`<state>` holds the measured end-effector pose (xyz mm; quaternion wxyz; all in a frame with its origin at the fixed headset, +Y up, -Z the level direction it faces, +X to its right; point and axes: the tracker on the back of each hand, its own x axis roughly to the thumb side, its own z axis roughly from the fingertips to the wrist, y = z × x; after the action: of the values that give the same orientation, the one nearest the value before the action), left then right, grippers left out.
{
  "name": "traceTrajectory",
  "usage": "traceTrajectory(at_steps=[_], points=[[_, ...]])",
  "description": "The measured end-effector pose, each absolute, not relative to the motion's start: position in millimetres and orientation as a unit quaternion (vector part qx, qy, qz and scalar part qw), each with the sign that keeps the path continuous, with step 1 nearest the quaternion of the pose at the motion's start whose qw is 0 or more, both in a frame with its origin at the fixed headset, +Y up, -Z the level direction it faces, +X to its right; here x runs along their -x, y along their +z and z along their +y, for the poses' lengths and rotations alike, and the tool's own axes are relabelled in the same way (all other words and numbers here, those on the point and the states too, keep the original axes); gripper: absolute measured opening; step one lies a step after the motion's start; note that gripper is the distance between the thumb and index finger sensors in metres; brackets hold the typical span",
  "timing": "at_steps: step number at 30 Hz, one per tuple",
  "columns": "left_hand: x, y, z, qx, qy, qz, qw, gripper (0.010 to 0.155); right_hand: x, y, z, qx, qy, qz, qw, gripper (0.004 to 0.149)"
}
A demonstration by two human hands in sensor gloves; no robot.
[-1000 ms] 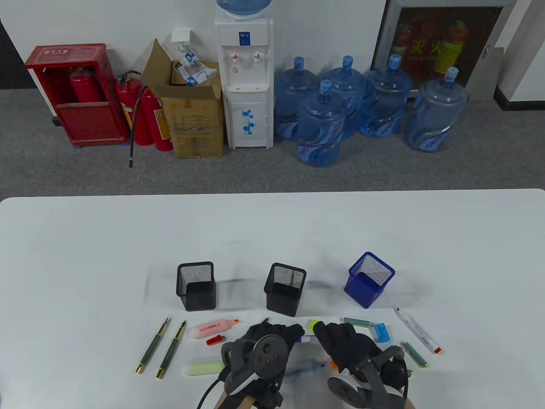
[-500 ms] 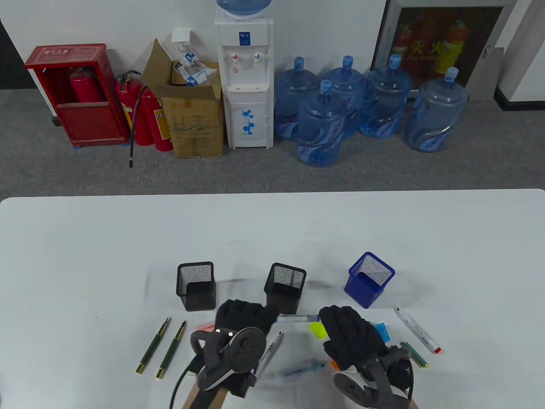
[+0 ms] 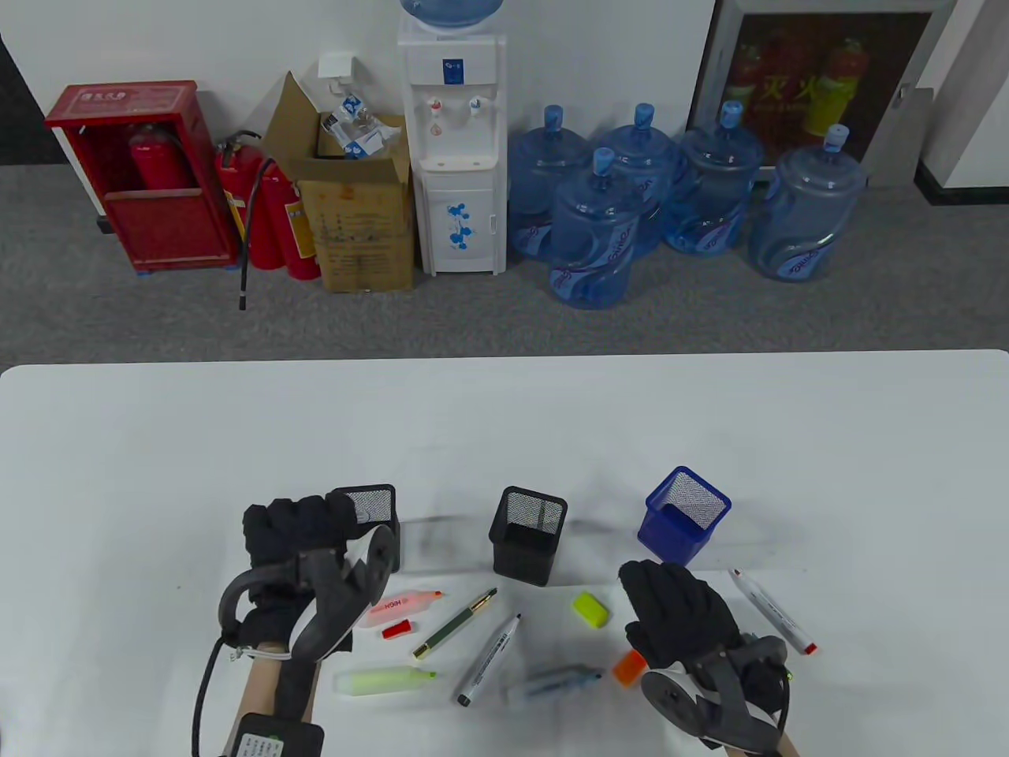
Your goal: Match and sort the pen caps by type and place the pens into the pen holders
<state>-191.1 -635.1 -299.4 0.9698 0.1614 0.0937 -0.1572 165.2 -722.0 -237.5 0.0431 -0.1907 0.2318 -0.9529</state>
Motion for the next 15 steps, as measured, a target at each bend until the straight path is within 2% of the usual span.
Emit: traceTrajectory(at_steps=[9,12,15], points=[[180,-317,-671,-0.142,-0.171,0.091,0.971,0.050,-166,-238,-720,0.190,-0.954,0.225,0.054,0.073],[180,-312,-669,-0.152,-0.149,0.078,0.974,0.062,-167,-239,-720,0.187,-0.955,0.222,0.053,0.073],[175,-301,-658,-0.180,-0.137,0.061,0.972,0.063,-169,-241,-720,0.183,-0.956,0.221,0.054,0.072]])
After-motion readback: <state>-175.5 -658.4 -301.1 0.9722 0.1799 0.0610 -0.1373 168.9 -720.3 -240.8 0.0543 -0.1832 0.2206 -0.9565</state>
